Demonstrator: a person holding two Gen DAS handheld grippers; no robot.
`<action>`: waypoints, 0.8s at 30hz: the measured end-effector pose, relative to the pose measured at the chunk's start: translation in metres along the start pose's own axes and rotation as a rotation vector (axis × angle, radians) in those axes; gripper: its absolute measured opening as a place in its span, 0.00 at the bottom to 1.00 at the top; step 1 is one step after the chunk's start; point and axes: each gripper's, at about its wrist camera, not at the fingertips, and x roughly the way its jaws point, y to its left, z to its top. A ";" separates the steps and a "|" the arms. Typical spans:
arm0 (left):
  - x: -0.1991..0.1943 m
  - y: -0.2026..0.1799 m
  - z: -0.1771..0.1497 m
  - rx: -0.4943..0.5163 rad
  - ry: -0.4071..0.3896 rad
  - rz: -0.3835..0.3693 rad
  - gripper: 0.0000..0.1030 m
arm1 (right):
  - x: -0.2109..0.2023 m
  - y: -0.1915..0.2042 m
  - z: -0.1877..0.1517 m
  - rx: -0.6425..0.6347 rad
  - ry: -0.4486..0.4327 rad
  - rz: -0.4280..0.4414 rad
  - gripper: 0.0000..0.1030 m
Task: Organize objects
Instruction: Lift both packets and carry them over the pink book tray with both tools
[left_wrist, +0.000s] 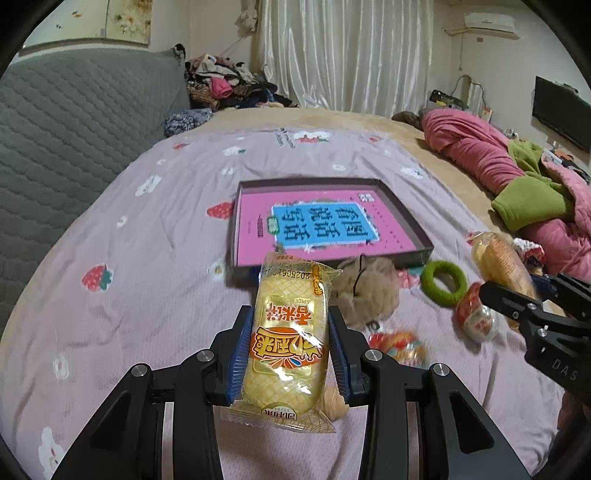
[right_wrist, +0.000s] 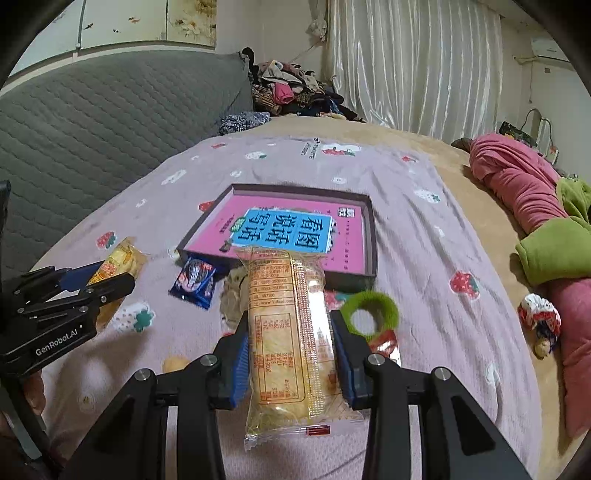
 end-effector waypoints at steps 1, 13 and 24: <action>0.002 -0.001 0.004 0.002 0.000 0.000 0.39 | 0.001 -0.001 0.003 0.001 -0.005 0.000 0.38; 0.029 -0.006 0.038 0.003 -0.005 0.014 0.39 | 0.018 -0.004 0.057 -0.005 -0.057 0.007 0.38; 0.048 0.008 0.080 -0.010 -0.036 0.052 0.39 | 0.040 -0.006 0.095 -0.023 -0.082 0.017 0.38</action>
